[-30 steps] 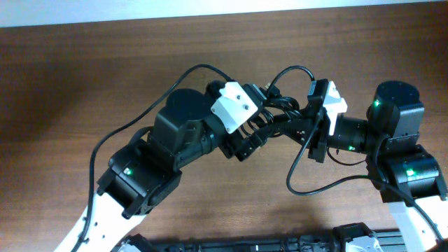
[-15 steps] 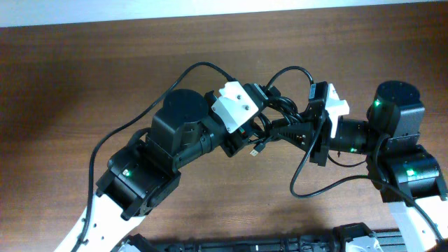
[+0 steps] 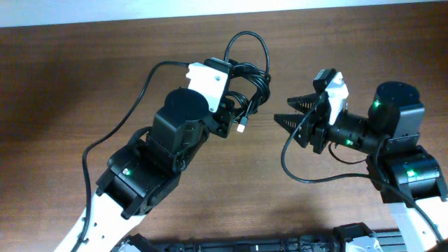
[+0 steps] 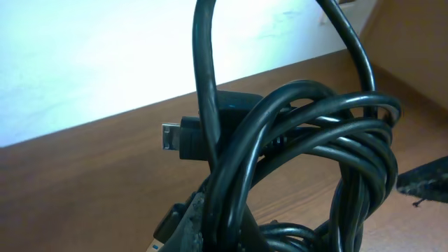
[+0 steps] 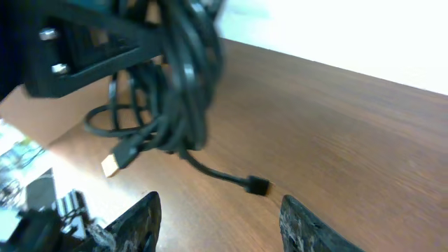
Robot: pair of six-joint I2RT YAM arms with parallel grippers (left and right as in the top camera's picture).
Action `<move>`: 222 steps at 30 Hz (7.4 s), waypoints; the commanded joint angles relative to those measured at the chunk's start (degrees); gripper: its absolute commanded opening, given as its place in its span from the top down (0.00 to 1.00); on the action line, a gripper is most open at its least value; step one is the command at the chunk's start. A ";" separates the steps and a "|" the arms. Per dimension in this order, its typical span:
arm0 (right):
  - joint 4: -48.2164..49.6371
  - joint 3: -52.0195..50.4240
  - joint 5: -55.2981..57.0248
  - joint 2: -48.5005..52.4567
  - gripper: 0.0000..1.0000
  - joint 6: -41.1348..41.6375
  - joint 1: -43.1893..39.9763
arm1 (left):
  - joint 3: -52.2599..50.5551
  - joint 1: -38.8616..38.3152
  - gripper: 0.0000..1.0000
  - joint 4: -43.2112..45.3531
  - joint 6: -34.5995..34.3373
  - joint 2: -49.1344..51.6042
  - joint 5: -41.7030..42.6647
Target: Untangle cables
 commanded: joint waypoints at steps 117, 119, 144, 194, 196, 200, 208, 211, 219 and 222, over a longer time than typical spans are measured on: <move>7.85 0.79 7.61 0.35 0.19 7.74 0.22 | -0.04 10.14 1.00 7.63 -12.63 -0.76 36.09; 7.76 0.79 9.99 0.35 0.19 8.00 0.22 | -0.04 10.14 1.00 7.67 -11.08 -0.76 38.93; -5.90 0.79 18.34 -0.09 0.18 8.02 0.22 | -0.04 10.16 1.00 8.50 -8.50 -0.79 29.55; 7.72 0.79 22.82 -7.37 0.01 8.00 0.22 | -0.04 5.60 1.00 6.54 -0.26 0.15 49.75; 6.84 0.79 25.20 -7.37 0.01 8.00 0.22 | -0.04 5.60 1.00 6.54 0.42 0.13 50.58; 2.36 0.79 33.81 -7.39 0.01 7.98 0.22 | -0.04 5.62 1.00 6.54 2.05 0.13 51.19; -2.99 0.79 43.25 -7.39 0.01 7.98 0.22 | -0.04 5.66 1.00 6.38 6.34 0.02 50.73; -3.48 0.79 47.63 -7.41 0.01 7.93 0.22 | -0.04 6.54 1.00 4.87 6.91 0.02 49.57; -4.66 0.79 59.47 -7.39 0.01 5.49 0.22 | -0.04 9.92 1.00 1.22 6.93 -0.28 49.22; -4.68 0.79 62.16 -7.39 0.01 3.43 0.22 | -0.04 9.94 1.00 1.20 8.20 -0.46 49.24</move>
